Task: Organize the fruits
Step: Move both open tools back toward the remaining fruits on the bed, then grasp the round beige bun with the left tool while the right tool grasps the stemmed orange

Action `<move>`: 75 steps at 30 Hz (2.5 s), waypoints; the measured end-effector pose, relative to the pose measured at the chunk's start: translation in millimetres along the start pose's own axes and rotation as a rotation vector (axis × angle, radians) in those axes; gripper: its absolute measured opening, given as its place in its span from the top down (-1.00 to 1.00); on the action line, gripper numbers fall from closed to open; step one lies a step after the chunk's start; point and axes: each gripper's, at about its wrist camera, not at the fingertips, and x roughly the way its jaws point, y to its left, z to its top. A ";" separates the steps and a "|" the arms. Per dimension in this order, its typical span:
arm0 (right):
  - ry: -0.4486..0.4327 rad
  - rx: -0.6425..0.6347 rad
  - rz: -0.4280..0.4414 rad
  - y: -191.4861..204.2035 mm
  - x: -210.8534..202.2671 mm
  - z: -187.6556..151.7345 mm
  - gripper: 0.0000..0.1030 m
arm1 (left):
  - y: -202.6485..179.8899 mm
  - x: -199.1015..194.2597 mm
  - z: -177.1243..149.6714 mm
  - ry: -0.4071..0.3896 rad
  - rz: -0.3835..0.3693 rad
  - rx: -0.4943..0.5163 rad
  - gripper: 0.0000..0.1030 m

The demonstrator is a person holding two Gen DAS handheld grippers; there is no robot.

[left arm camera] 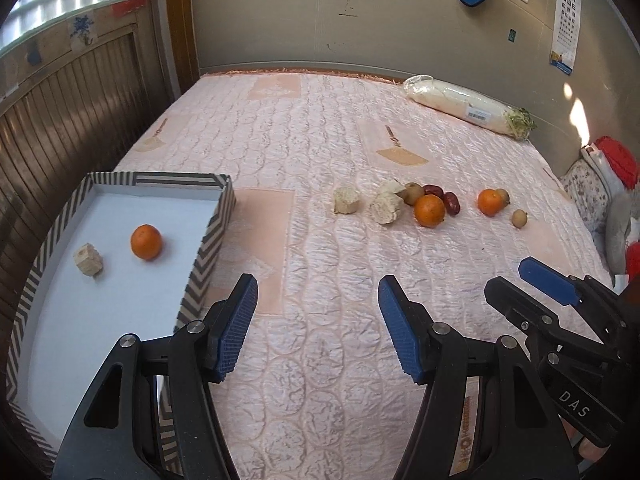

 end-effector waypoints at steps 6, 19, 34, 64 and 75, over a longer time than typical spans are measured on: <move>0.014 0.015 0.002 -9.1 4.9 -2.4 0.04 | -0.7 26.0 11.1 0.055 -0.028 0.005 -0.23; 0.033 0.037 0.008 -22.9 19.1 0.3 0.04 | 4.6 57.8 30.8 0.100 -0.020 -0.023 -0.23; 0.040 0.031 0.005 -24.8 27.8 4.3 0.03 | -3.5 85.7 51.5 0.085 0.076 0.066 -0.23; 0.062 0.038 0.029 -30.8 43.2 7.9 0.03 | -12.1 137.3 86.0 0.183 0.000 -0.040 -0.20; 0.052 -0.021 0.037 -22.2 54.0 16.4 0.03 | -7.0 130.2 83.1 0.185 -0.075 -0.086 0.50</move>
